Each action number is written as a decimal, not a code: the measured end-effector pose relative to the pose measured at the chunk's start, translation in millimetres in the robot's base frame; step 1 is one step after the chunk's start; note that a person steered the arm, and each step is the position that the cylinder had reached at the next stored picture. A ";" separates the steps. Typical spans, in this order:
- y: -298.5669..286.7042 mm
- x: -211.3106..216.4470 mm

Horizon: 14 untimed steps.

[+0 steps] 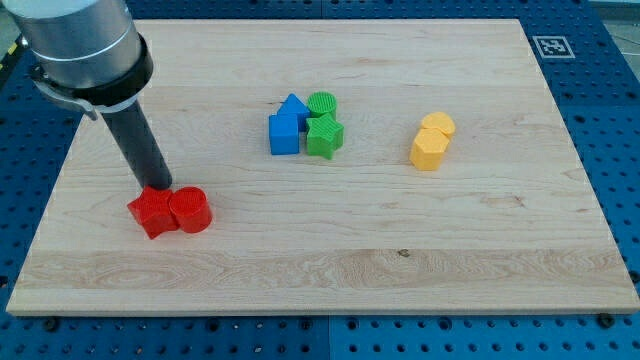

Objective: Push the red star to the bottom center of the board

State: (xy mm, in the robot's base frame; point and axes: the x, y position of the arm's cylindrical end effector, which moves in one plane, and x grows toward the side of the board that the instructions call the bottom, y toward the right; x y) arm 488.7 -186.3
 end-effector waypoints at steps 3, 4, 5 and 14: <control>-15.9 28.3; -11.6 53.4; -11.5 55.1; 121.4 80.4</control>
State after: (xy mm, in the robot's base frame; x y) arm 569.1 -64.9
